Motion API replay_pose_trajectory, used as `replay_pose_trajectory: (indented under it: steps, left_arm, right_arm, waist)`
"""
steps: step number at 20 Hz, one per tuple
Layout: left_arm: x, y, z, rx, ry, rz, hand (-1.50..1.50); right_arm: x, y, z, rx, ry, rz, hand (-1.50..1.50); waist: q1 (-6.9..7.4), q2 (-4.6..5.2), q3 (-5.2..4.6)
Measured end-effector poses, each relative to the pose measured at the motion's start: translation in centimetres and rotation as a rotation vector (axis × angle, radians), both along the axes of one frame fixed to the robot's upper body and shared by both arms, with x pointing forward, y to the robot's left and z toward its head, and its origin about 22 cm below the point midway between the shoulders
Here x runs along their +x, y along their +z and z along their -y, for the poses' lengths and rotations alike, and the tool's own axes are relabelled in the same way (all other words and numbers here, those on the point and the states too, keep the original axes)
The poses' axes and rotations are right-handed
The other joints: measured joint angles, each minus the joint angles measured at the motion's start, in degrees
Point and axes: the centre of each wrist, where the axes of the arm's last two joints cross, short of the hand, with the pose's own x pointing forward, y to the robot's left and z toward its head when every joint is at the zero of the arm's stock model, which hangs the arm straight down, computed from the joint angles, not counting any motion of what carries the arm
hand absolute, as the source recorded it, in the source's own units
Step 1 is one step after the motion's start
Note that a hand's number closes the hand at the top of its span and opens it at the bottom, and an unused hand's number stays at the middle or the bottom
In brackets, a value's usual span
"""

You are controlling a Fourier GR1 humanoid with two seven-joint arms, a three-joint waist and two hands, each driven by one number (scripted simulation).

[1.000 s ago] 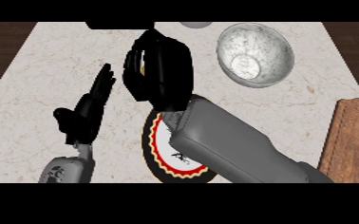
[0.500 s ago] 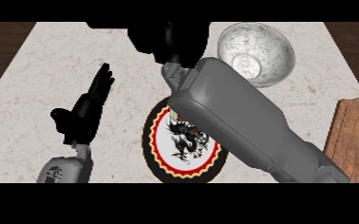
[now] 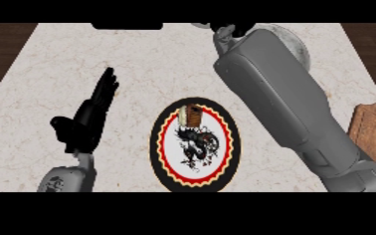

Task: Pick the lemon from the plate and place it in the bowl

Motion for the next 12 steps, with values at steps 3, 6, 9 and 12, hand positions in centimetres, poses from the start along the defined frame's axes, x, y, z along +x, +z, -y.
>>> replay_pose_trajectory:
  steps: [3,6,9,12]
  left_arm:
    - [0.5,-0.1,0.8,-0.001,0.000,0.005,0.00]
    - [0.4,-0.2,1.0,-0.003,-0.003,0.006,0.00]
    - [0.1,-0.4,1.7,-0.004,-0.012,0.007,0.00]
    - [0.5,-0.4,1.1,-0.003,-0.009,0.004,0.00]
  right_arm:
    - [1.5,-1.4,2.1,-0.081,-0.046,-0.034,1.50]
    - [3.0,-2.6,4.7,-0.120,-0.093,-0.055,1.50]
    - [4.3,-4.2,7.5,-0.133,-0.131,-0.070,1.50]
    - [5.2,-5.8,9.7,-0.158,-0.158,-0.089,1.50]
  waist:
    - [-0.11,0.09,0.00]
    - [0.09,0.13,0.00]
    - [0.22,0.18,0.02]
    - [0.28,0.22,0.02]
